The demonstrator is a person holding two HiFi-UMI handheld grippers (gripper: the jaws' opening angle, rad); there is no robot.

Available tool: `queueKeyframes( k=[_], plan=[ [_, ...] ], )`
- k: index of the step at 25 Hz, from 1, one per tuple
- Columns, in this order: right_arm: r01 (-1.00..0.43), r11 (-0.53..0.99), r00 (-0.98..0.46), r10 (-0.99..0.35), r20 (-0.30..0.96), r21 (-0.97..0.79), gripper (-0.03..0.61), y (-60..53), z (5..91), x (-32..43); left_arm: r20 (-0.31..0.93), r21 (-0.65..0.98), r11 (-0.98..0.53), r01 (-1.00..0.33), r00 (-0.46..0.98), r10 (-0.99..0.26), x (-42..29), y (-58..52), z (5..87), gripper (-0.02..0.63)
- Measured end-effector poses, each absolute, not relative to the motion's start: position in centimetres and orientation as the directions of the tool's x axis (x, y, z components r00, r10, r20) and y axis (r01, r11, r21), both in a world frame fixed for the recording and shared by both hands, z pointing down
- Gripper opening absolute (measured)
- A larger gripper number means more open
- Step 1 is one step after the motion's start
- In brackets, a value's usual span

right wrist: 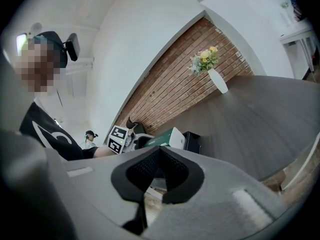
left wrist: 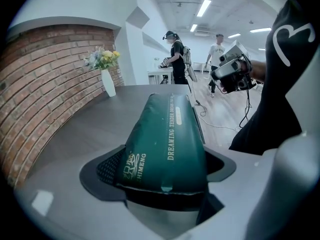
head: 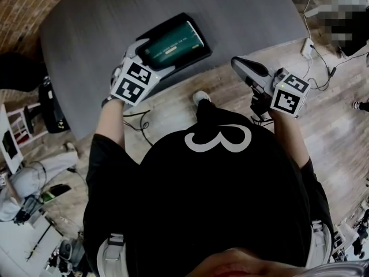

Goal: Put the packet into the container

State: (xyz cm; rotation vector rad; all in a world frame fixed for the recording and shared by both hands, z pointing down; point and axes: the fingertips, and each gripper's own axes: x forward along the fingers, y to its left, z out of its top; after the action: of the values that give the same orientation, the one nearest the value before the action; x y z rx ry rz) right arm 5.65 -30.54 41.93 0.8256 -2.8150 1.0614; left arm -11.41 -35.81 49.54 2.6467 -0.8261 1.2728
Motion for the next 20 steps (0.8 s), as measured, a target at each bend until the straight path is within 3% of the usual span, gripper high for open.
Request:
queueKeyframes(
  k=[20],
  plan=[
    [-0.472, 0.625, -0.869, -0.45, 0.207, -0.622, 0.002, -30.6, 42.0, 5.6, 0.748, -0.137, -0.83, -0.54, 0.493, -0.444, -11.4, -36.8, 49.8, 0.482]
  ],
)
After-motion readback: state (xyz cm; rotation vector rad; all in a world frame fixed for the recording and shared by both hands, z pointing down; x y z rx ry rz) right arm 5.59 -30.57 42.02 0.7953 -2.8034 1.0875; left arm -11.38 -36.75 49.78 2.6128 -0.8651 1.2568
